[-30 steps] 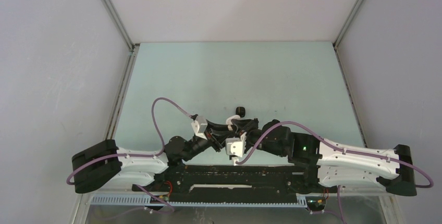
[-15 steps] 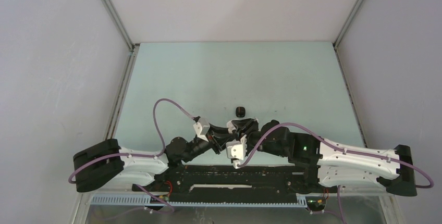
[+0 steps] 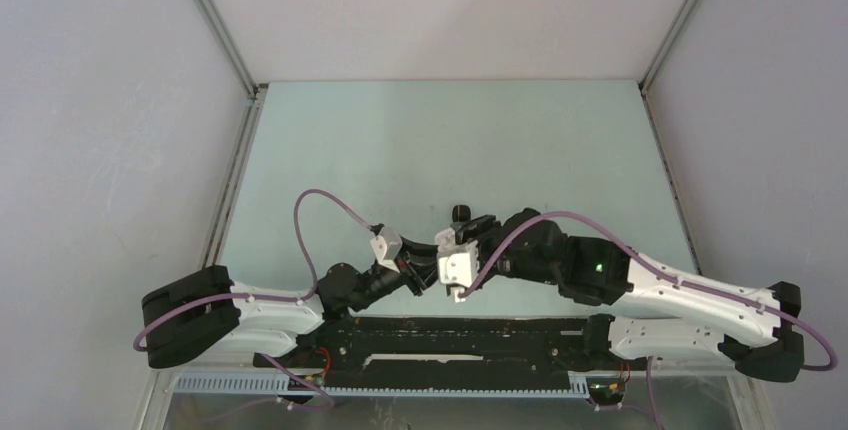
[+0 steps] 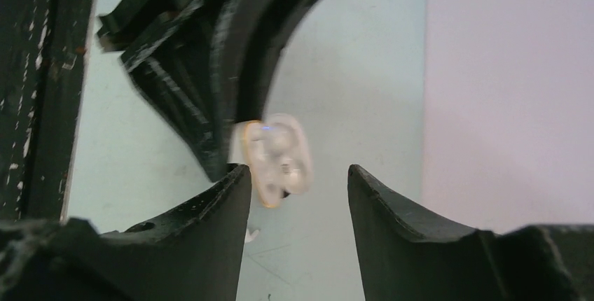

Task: Insert the wireless bluetooth earbuds into the charging case
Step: Place the earbud in the charging case.

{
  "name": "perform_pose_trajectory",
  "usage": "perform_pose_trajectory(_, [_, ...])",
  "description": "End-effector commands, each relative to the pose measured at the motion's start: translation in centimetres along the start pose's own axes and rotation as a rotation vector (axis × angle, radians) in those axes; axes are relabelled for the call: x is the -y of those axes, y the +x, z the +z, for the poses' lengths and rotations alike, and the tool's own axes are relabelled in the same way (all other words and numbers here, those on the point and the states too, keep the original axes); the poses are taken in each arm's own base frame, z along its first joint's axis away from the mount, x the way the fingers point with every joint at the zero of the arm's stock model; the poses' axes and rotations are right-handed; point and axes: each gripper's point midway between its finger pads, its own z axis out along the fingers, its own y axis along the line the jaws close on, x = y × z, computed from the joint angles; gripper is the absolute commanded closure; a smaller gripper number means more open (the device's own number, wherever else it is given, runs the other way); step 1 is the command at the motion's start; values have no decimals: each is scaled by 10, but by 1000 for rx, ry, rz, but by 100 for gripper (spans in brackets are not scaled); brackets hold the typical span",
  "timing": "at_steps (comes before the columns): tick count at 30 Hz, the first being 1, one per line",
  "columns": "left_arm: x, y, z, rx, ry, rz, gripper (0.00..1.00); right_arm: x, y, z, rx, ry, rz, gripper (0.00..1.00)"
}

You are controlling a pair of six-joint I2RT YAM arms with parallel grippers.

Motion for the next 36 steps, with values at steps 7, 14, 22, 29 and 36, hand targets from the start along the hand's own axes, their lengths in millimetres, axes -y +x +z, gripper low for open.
perform_pose_trajectory(7, [13,2,3,-6,80,36,100,44,-13,-36,22,25,230,43])
perform_pose_trajectory(14, [13,22,1,-104,102,92,100,30,17,-73,-63,-252,501,52])
perform_pose_trajectory(22, [33,35,6,-177,239,143,100,-5,2,-100,52,-452,421,63])
perform_pose_trajectory(29, [48,36,13,-218,329,168,100,-23,12,-97,55,-552,359,71])
perform_pose_trajectory(36, [46,33,23,-235,311,193,100,-40,8,-83,110,-598,377,72])
